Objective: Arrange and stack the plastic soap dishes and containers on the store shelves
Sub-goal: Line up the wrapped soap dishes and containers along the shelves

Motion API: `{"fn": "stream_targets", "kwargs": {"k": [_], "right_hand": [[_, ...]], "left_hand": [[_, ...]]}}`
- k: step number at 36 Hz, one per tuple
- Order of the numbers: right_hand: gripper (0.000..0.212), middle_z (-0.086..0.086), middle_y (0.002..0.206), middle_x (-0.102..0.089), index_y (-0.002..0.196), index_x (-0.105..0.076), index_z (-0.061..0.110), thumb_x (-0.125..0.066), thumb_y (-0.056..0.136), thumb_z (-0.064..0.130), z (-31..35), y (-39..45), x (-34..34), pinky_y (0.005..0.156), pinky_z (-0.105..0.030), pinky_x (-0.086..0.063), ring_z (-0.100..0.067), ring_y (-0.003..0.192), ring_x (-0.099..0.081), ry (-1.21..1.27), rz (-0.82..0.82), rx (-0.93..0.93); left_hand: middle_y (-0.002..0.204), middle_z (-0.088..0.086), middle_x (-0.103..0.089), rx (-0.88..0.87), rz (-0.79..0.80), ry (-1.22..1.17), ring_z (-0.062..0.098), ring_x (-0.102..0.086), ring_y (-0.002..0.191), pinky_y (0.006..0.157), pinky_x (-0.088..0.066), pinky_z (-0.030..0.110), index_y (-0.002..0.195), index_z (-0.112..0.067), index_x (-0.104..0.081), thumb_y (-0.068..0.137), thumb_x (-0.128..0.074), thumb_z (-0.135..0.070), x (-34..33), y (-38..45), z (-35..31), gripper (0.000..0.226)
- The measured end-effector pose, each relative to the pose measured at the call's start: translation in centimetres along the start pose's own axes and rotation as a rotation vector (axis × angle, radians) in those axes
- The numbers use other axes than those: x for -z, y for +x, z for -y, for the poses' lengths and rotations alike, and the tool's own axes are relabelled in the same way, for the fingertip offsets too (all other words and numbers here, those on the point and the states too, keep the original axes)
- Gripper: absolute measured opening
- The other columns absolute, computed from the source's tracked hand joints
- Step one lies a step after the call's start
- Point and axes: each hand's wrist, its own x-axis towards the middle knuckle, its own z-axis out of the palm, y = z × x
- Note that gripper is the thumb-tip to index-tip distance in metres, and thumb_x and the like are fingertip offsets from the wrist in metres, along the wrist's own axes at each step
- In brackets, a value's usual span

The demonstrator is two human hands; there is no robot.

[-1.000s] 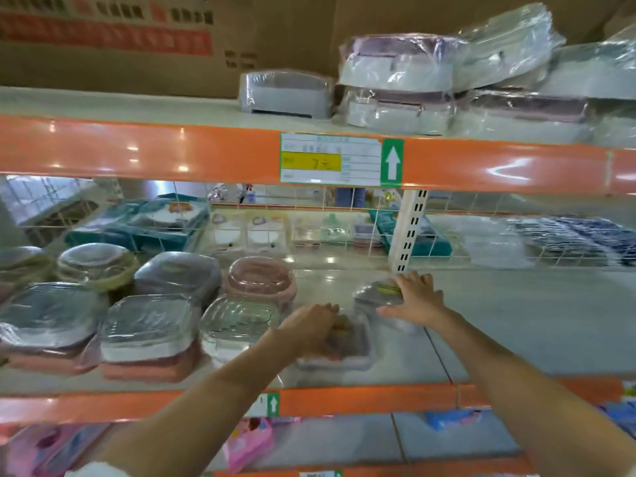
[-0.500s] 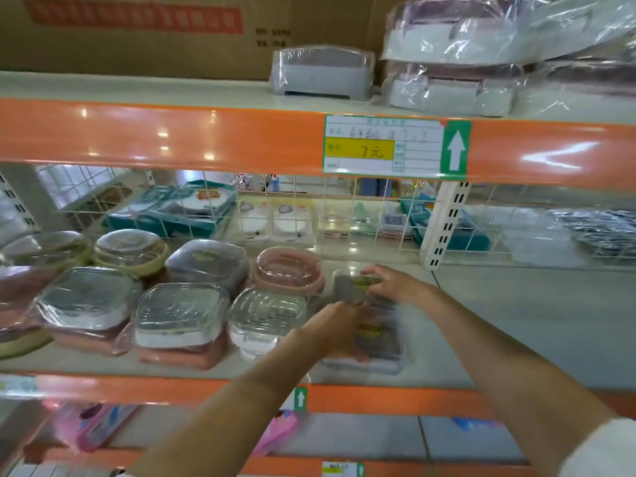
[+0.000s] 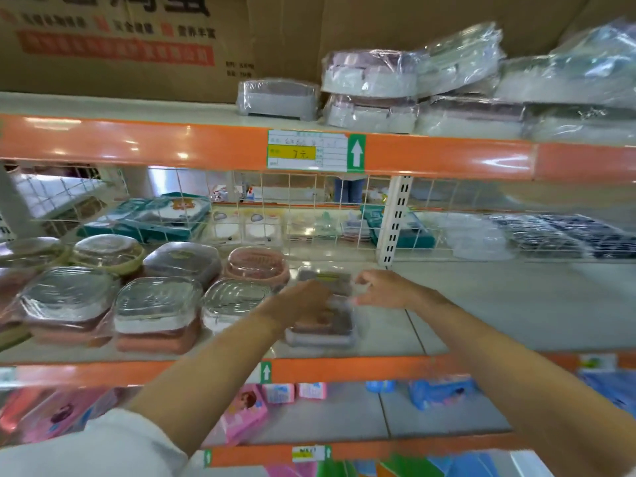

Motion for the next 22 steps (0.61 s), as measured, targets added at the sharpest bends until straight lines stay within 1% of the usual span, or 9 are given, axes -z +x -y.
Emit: {"fn": "stream_targets", "kwargs": {"k": [4,6,9,11,13,15,16,19,22], "right_hand": [[0.047,-0.009,0.133,-0.054,0.131,-0.050,0.008,-0.062,0.090,0.026,-0.1,-4.1,1.1,0.094,-0.024,-0.039,-0.022,0.119,-0.053,-0.009,0.000,0.009],[0.049,-0.007,0.133,-0.054,0.133,-0.049,0.012,-0.064,0.089,0.028,-0.1,-5.8,1.6,0.092,-0.021,-0.038,-0.019,0.118,-0.053,-0.003,0.002,0.008],[0.049,-0.003,0.128,-0.057,0.132,-0.050,0.015,-0.067,0.087,0.028,0.2,-8.4,2.2,0.086,-0.019,-0.038,-0.016,0.109,-0.055,-0.027,-0.040,0.021],[0.047,-0.002,0.124,-0.059,0.128,-0.053,0.014,-0.068,0.086,0.027,0.4,-10.0,2.7,0.084,-0.018,-0.039,-0.015,0.103,-0.055,-0.041,-0.089,0.055],[0.043,-0.001,0.120,-0.060,0.125,-0.055,0.015,-0.069,0.085,0.027,0.8,-11.7,3.1,0.088,-0.023,-0.042,-0.015,0.100,-0.055,-0.038,-0.120,0.076],[0.041,0.000,0.113,-0.059,0.122,-0.056,0.013,-0.069,0.086,0.027,1.3,-13.2,3.7,0.090,-0.026,-0.044,-0.016,0.101,-0.056,-0.044,-0.147,0.099],[0.040,0.001,0.109,-0.058,0.121,-0.056,0.012,-0.069,0.086,0.027,1.6,-13.9,4.0,0.089,-0.026,-0.044,-0.017,0.103,-0.056,-0.046,-0.159,0.115],[0.037,0.006,0.099,-0.056,0.117,-0.059,0.012,-0.070,0.085,0.027,2.4,-15.8,5.1,0.081,-0.020,-0.043,-0.015,0.097,-0.058,-0.018,-0.212,0.169],[0.030,0.006,0.097,-0.058,0.110,-0.059,0.016,-0.071,0.084,0.026,3.3,-17.6,6.5,0.071,-0.008,-0.039,-0.010,0.090,-0.057,0.017,-0.274,0.214]], "left_hand": [[0.121,0.003,-0.061,-0.007,-0.029,0.048,0.022,-0.059,0.106,0.085,-0.045,0.028,0.120,-0.018,-0.059,0.089,-0.059,-0.030,2.2,-1.1,-2.3,0.033],[0.121,0.002,-0.062,-0.059,-0.052,0.061,0.019,-0.059,0.101,0.080,-0.044,0.024,0.115,-0.021,-0.058,0.088,-0.054,-0.026,2.9,-1.9,-3.3,0.027],[0.121,0.001,-0.059,-0.041,-0.054,0.033,0.021,-0.057,0.110,0.093,-0.048,0.033,0.120,-0.022,-0.057,0.088,-0.055,-0.022,3.9,-3.1,-4.8,0.032],[0.122,0.002,-0.057,-0.036,-0.069,0.040,0.023,-0.055,0.110,0.092,-0.048,0.034,0.118,-0.022,-0.057,0.088,-0.057,-0.022,4.6,-4.3,-5.9,0.030],[0.120,0.005,-0.057,-0.042,-0.107,0.041,0.024,-0.055,0.107,0.089,-0.047,0.034,0.112,-0.021,-0.059,0.087,-0.057,-0.022,5.2,-5.3,-6.8,0.025],[0.117,0.005,-0.059,-0.049,-0.151,0.050,0.024,-0.056,0.104,0.087,-0.047,0.034,0.106,-0.023,-0.058,0.087,-0.054,-0.022,6.2,-6.5,-7.8,0.019],[0.115,0.004,-0.061,-0.052,-0.166,0.054,0.024,-0.057,0.104,0.086,-0.048,0.034,0.107,-0.022,-0.059,0.088,-0.054,-0.024,6.9,-7.2,-8.3,0.020],[0.111,0.002,-0.064,-0.101,-0.261,0.058,0.022,-0.058,0.104,0.083,-0.047,0.030,0.111,-0.017,-0.061,0.088,-0.056,-0.025,9.0,-9.0,-9.5,0.025],[0.104,0.002,-0.067,-0.146,-0.392,0.073,0.017,-0.059,0.094,0.079,-0.047,0.027,0.105,-0.012,-0.065,0.088,-0.054,-0.017,11.3,-11.1,-10.8,0.020]]}}
